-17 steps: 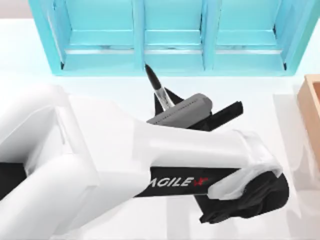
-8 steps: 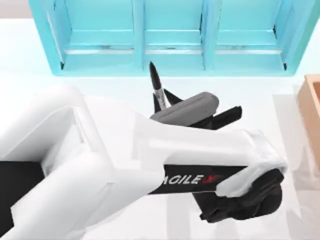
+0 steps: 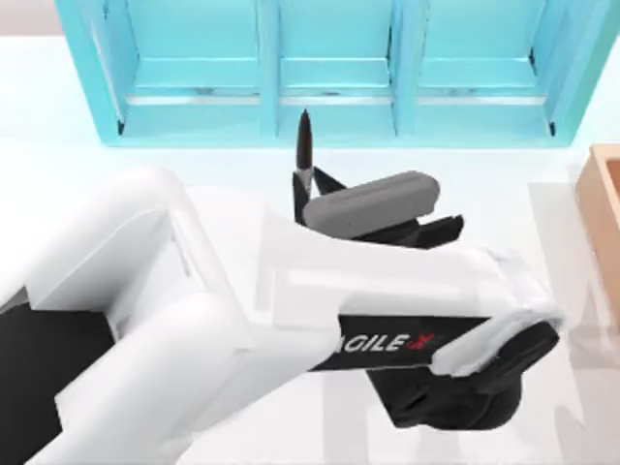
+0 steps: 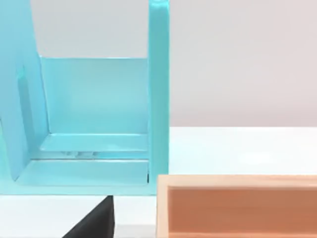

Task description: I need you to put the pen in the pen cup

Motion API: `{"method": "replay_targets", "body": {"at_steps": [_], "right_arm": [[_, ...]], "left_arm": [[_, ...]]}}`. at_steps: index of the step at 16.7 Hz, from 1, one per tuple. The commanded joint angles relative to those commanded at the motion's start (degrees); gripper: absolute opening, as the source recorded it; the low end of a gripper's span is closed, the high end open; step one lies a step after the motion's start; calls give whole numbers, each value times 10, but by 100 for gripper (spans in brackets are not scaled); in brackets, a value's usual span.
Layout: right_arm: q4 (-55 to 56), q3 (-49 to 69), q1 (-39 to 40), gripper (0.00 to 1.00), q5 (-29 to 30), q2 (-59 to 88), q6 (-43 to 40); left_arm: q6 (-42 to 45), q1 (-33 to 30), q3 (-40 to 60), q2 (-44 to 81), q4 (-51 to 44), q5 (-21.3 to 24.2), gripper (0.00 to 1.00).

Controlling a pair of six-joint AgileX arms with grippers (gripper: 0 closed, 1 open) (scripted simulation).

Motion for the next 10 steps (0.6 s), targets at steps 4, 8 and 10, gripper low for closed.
{"method": "replay_targets", "body": {"at_steps": [4,8,10], "right_arm": [[0,0,0,100,0,0,0],[0,0,0,100,0,0,0],[0,0,0,100,0,0,0]], "left_arm": [[0,0,0,0,0,0,0],[0,0,0,0,0,0,30],[0,0,0,0,0,0,45]]}}
